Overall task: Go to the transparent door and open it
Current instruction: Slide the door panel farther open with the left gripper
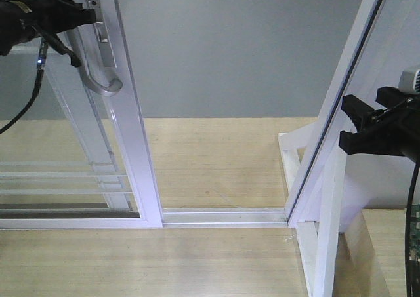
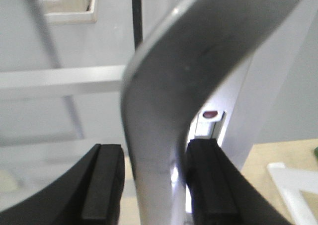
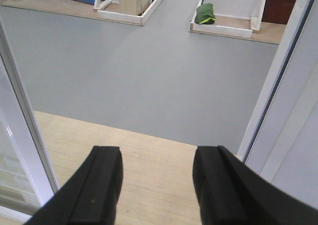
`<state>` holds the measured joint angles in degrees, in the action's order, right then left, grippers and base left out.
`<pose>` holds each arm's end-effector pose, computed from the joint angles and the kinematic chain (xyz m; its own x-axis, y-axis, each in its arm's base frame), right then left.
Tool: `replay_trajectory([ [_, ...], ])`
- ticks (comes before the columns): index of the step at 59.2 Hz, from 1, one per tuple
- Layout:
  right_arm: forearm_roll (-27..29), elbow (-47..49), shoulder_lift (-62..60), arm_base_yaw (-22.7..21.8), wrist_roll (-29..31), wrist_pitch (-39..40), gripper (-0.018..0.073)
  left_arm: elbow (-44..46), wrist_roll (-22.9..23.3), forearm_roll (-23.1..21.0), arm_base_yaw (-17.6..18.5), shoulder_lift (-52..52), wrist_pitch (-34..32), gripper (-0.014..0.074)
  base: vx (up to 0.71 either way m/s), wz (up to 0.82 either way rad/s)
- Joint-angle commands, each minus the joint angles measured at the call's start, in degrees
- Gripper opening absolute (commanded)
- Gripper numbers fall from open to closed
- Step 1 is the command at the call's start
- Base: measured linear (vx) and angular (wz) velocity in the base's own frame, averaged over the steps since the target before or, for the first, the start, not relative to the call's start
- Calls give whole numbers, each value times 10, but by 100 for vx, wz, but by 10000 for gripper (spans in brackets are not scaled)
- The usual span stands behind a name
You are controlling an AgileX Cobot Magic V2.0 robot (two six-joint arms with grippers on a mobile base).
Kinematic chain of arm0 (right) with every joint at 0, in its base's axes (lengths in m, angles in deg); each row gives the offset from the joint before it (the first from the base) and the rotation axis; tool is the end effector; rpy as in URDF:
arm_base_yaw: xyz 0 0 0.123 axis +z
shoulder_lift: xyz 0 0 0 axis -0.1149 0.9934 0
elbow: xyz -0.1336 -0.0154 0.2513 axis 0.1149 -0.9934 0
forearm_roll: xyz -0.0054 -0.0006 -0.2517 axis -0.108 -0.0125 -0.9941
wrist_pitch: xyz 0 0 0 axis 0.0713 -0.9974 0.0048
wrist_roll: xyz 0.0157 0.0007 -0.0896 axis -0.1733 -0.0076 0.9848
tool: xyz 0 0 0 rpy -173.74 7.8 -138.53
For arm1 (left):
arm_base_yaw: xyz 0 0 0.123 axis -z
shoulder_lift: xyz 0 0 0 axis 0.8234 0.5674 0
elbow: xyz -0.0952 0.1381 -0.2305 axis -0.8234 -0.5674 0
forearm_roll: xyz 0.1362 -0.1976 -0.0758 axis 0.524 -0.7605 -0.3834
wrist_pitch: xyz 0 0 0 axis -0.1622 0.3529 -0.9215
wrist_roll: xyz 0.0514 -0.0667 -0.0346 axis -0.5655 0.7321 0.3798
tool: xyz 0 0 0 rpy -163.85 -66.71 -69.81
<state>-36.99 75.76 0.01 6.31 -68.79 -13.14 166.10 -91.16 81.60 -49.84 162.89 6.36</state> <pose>0.1891 0.0462 0.2790 -0.2888 -0.1121 -0.9508 -0.2647 0.9638 -0.0333 0.4182 -0.0414 0.2950 -0.3883 0.0100 -0.9215 0.0912 0.9955 -0.0276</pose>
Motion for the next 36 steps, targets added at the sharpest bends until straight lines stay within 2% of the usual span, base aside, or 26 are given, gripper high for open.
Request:
replay_trajectory([
  [1, 1, 17, -8, -2, 2, 36, 410, 16, -9, 19, -6, -45, -6, 398, 0, 0],
  [6, 1, 17, -8, -2, 2, 36, 410, 16, -21, 41, -6, -57, 14, 398, 0, 0],
  [22, 0, 17, -6, -2, 2, 36, 410, -1, -29, 46, -6, -118, 52, 398, 0, 0],
  [36, 0, 17, -6, -2, 2, 35, 410, -127, -30, 54, -6, -216, 63, 398, 0, 0],
])
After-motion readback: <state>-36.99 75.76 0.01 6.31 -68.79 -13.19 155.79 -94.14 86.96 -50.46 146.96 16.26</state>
